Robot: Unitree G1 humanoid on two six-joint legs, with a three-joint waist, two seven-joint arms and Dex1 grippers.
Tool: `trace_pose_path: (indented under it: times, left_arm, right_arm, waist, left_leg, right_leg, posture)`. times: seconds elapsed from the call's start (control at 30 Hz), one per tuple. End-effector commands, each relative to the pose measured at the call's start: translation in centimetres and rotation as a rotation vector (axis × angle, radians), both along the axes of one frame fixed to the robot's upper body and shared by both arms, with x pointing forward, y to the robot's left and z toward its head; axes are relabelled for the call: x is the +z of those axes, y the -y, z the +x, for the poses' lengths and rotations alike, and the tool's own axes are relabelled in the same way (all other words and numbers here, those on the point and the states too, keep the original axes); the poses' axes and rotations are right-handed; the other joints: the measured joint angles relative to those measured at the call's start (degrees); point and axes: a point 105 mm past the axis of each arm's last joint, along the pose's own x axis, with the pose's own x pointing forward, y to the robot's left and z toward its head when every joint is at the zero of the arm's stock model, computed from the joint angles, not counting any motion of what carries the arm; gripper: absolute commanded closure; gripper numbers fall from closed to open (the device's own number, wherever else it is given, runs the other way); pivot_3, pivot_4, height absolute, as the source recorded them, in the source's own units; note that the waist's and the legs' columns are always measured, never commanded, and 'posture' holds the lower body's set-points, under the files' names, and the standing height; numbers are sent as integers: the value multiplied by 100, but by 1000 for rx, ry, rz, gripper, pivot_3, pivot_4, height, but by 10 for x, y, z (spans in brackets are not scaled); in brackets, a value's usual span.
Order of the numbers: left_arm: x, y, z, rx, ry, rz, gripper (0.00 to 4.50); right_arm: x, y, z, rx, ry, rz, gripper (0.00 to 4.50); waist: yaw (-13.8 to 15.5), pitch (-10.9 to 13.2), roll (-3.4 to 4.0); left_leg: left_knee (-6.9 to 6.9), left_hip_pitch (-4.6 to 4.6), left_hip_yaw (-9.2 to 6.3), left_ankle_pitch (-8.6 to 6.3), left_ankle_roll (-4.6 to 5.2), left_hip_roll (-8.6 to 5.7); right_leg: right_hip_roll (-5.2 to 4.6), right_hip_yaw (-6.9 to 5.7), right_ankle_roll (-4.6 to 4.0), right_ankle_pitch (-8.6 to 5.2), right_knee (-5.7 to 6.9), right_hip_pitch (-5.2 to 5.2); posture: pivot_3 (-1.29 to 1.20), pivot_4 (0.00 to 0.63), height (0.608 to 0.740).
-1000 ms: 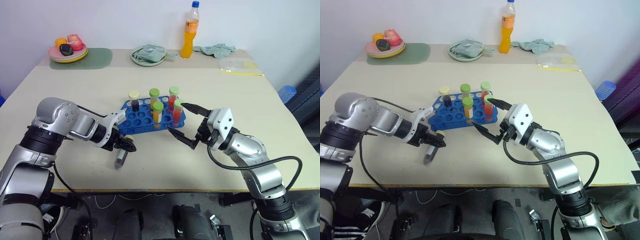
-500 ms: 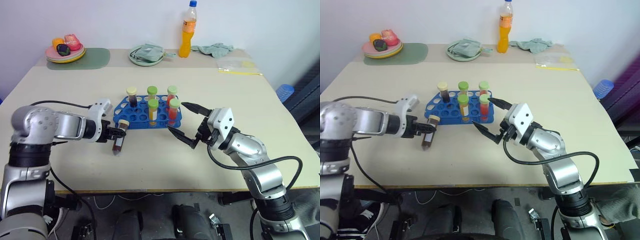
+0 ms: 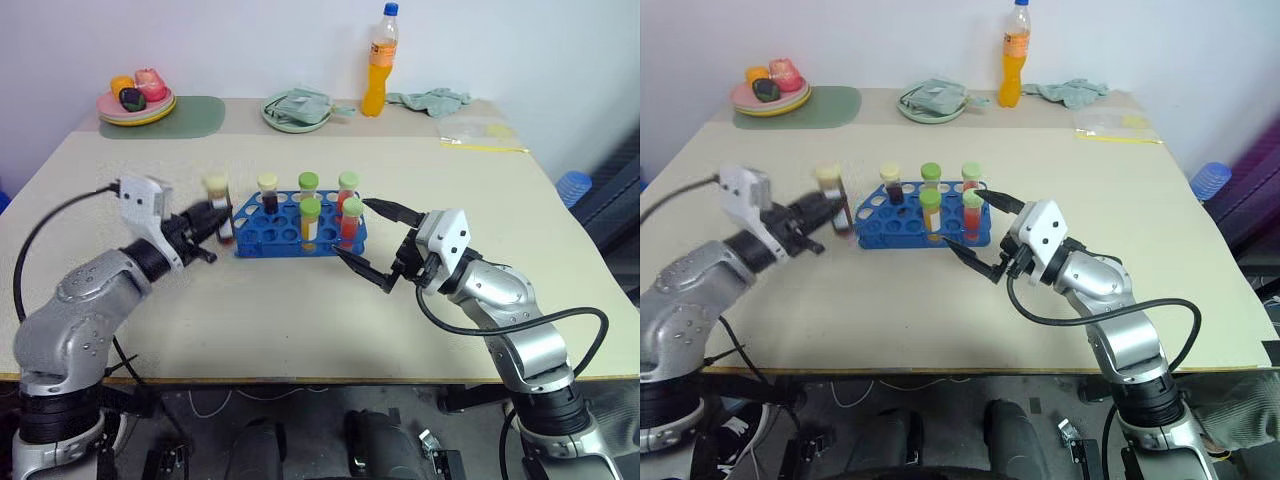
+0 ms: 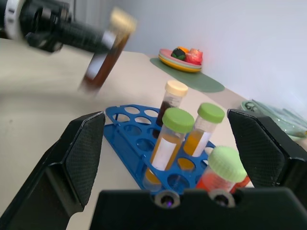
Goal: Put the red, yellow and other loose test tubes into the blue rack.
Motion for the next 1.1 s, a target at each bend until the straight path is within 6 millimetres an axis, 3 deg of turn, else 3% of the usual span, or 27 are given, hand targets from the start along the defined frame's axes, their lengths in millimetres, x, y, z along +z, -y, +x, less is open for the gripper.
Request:
trace_pose_path:
  times: [0.03,0.2,0.47,0.67,0.83,1.1]
  left_arm:
    - [7,10,0,-21,247,81,3756]
    - [-2,18,7,-59,408,92,3756]
    - [-28,25,20,-57,483,104,3756]
    - [-49,36,32,-58,432,52,3756]
    - [-63,46,29,-97,378,28,3756]
    - [-67,50,26,-72,350,-19,3756]
  right_arm:
    - [9,0,-2,11,41,11,0]
    - [3,8,-8,16,1,1,0]
    - [-4,14,-21,47,-57,-24,0]
    - [-2,15,-19,28,-49,-27,0]
    - [1,16,-17,13,-36,-34,0]
    - [2,16,-16,1,-31,-34,0]
  waist:
    - [1,0,0]
    - [14,-1,-1]
    - [-11,-2,-3]
    - [0,-3,-3]
    - [3,-3,-4]
    - [-1,-5,-3]
  left_leg:
    - [0,-1,1,0,0,0]
    - [2,-4,0,-1,3,1]
    - [7,-7,0,-5,11,3]
    - [7,-6,-1,-5,12,6]
    - [8,-9,-2,-6,13,5]
    - [9,-5,-3,-7,15,7]
  right_leg:
    - [1,0,0,0,-1,0]
    - [3,-1,2,1,-1,0]
    - [5,-1,24,13,-4,0]
    - [10,-1,28,15,-2,0]
    - [10,-1,29,16,-3,1]
    - [11,-1,30,16,1,1]
  posture:
    - [0,150,740]
    - [0,150,740]
    - [0,150,740]
    - [0,150,740]
    - [0,150,740]
    - [0,150,740]
